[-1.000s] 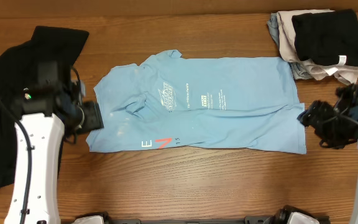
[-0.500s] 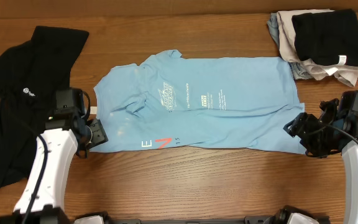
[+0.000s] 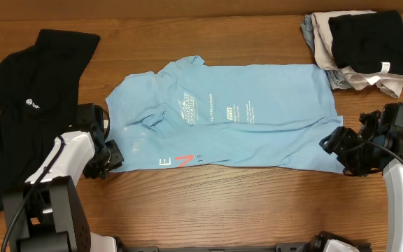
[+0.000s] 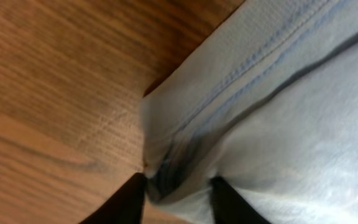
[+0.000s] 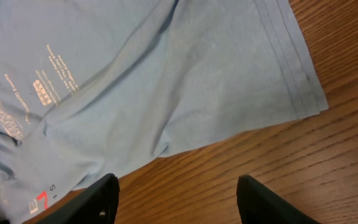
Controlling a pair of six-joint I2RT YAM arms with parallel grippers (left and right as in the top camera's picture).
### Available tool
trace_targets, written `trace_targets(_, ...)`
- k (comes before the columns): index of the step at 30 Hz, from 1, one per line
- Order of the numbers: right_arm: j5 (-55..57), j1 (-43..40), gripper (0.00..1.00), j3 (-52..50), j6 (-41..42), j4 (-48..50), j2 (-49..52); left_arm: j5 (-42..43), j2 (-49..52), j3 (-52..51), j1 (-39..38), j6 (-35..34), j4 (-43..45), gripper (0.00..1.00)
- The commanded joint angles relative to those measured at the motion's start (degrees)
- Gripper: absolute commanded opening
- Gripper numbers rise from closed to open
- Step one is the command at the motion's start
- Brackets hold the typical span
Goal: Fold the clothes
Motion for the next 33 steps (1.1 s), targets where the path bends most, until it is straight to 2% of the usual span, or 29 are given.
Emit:
trace_targets(1, 0.48, 0.28, 0.63, -0.24, -0.2, -0.04, -0.76, -0.48, 1.36, -0.61, 0.37, -1.09, 1.4, 0.27)
trace_targets(3, 0.72, 0.28, 0.62, -0.24, -0.17, -0.09, -0.66, -1.07, 1.33, -0.61, 0.37, -1.09, 2.19, 0.27)
trace_targets(7, 1.86, 0.28, 0.59, -0.26, -0.17, -0.61, 0.11, -4.24, 1.33, -0.55, 0.48, -1.07, 3.52, 0.04)
trace_targets(18, 4.17, 0.28, 0.56, -4.87, 2.25, 0.61, 5.55, -4.76, 1.31, 4.55, 6.58, 0.44, 1.42, 0.04)
trace_targets(25, 4.37, 0.28, 0.43, -10.67, 5.31, 7.61, 11.89, -4.52, 1.31, 6.1, 6.73, 1.51, 2.19, 0.04)
trace_targets(33, 10.49, 0.28, 0.42, -11.39, 6.32, 7.82, 16.7, -4.55, 1.31, 6.1, 6.73, 1.53, 2.34, 0.04)
